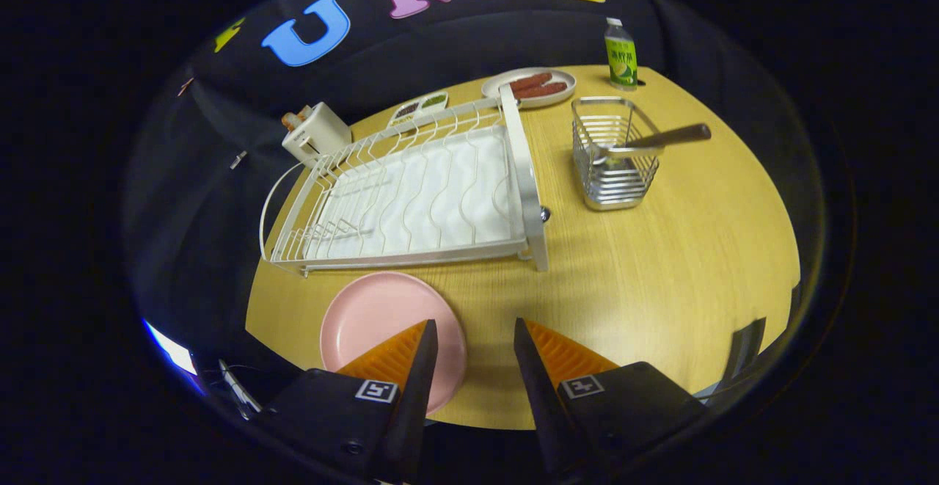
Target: Take the plate from the dish rack, then take the spoon from the basket and place it into the plate.
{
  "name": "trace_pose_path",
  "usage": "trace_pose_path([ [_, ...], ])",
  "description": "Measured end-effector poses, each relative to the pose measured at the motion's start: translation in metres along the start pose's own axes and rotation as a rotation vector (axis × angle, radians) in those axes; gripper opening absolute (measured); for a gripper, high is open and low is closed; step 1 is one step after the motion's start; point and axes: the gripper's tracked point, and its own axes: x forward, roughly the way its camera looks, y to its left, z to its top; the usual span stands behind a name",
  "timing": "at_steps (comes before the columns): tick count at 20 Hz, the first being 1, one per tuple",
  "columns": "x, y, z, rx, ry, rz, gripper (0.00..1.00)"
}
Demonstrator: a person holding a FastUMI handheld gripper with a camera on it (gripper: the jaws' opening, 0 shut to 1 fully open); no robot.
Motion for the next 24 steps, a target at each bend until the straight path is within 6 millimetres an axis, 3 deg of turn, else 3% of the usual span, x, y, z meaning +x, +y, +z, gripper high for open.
trace_pose_path([
  [3, -0.027, -0.022, 0.049, -0.073, -0.165, -0.041, 0.81],
  [7, -0.049, -0.074, 0.107, -0.163, -0.325, -0.164, 0.98],
  [10, -0.043, -0.103, 0.127, -0.174, -0.339, -0.197, 0.97],
  [13, -0.023, -0.128, 0.138, -0.181, -0.330, -0.211, 0.97],
  [16, -0.003, -0.139, 0.140, -0.205, -0.300, -0.204, 0.90],
  [19, 0.013, -0.143, 0.137, -0.217, -0.265, -0.195, 0.71],
  [23, 0.025, -0.142, 0.131, -0.229, -0.242, -0.186, 0.59],
  [24, 0.026, -0.144, 0.131, -0.234, -0.245, -0.198, 0.50],
])
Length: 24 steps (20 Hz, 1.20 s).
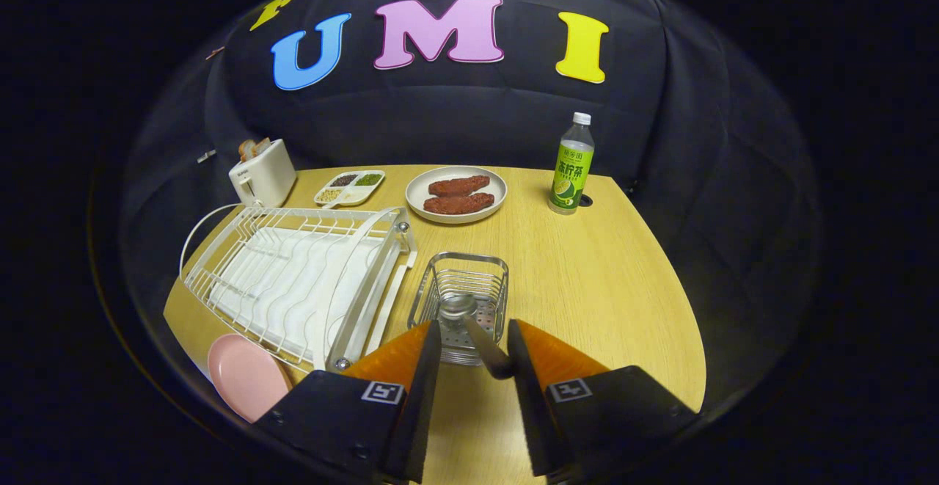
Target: Take the plate from the dish rack, then take the spoon from the basket and place it into the plate.
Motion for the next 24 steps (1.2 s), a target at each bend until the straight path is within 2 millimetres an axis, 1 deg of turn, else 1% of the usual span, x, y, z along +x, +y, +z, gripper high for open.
trace_pose_path([
  [1, 0.002, -0.004, -0.001, -0.005, -0.001, -0.023, 0.41],
  [2, 0.004, -0.002, -0.003, 0.004, 0.004, -0.015, 0.31],
  [3, 0.003, 0.004, -0.006, 0.017, 0.017, 0.001, 0.26],
  [4, 0.003, 0.003, -0.004, 0.020, 0.015, 0.006, 0.25],
  [5, 0.004, 0.002, -0.005, 0.024, 0.018, 0.011, 0.22],
  [7, 0.000, 0.004, -0.006, 0.020, 0.016, 0.022, 0.13],
  [9, 0.000, 0.004, -0.003, 0.016, 0.012, 0.026, 0.09],
  [11, -0.002, 0.001, 0.000, 0.012, 0.005, 0.015, 0.08],
  [14, -0.010, -0.002, 0.008, 0.021, -0.006, -0.001, 0.08],
  [16, -0.019, -0.001, 0.016, 0.026, -0.021, -0.003, 0.08],
  [18, -0.033, 0.001, 0.026, 0.030, -0.038, 0.001, 0.08],
  [20, -0.050, 0.006, 0.040, 0.038, -0.067, 0.016, 0.08],
  [22, -0.069, 0.016, 0.058, 0.038, -0.104, 0.040, 0.08],
  [23, -0.078, 0.025, 0.067, 0.037, -0.123, 0.062, 0.08],
  [24, -0.091, 0.042, 0.074, 0.036, -0.136, 0.096, 0.08],
])
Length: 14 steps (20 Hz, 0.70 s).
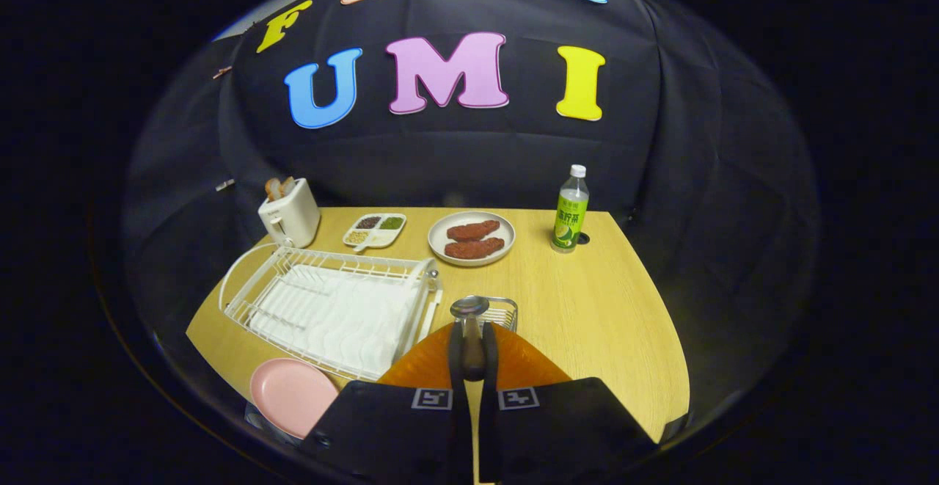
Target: Take the plate from the dish rack, then take the spoon from the basket and place it into the plate.
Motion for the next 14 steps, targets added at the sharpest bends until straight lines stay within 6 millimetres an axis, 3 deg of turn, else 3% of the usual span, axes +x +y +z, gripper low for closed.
trace_pose_path([
  [3, -0.019, 0.048, 0.016, 0.002, -0.029, 0.112, 0.08],
  [7, -0.042, 0.129, 0.013, -0.005, -0.037, 0.288, 0.08],
  [11, -0.060, 0.191, -0.020, -0.062, 0.020, 0.429, 0.08],
  [14, -0.065, 0.218, -0.064, -0.109, 0.102, 0.488, 0.08],
])
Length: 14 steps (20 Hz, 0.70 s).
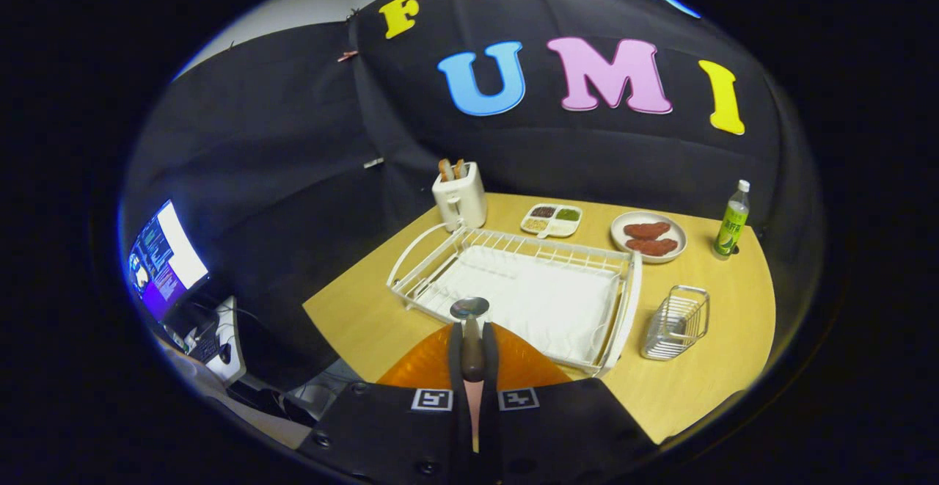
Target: Take the plate from the dish rack, then take the spoon from the basket and place it into the plate.
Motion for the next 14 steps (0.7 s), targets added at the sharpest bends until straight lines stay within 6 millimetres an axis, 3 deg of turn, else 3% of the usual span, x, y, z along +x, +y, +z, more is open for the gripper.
trace_pose_path([
  [5, 0.032, 0.002, -0.074, -0.014, 0.152, 0.025, 0.08],
  [9, 0.056, 0.009, -0.094, -0.025, 0.190, 0.034, 0.08],
  [14, 0.067, 0.010, -0.108, -0.027, 0.199, 0.045, 0.08],
])
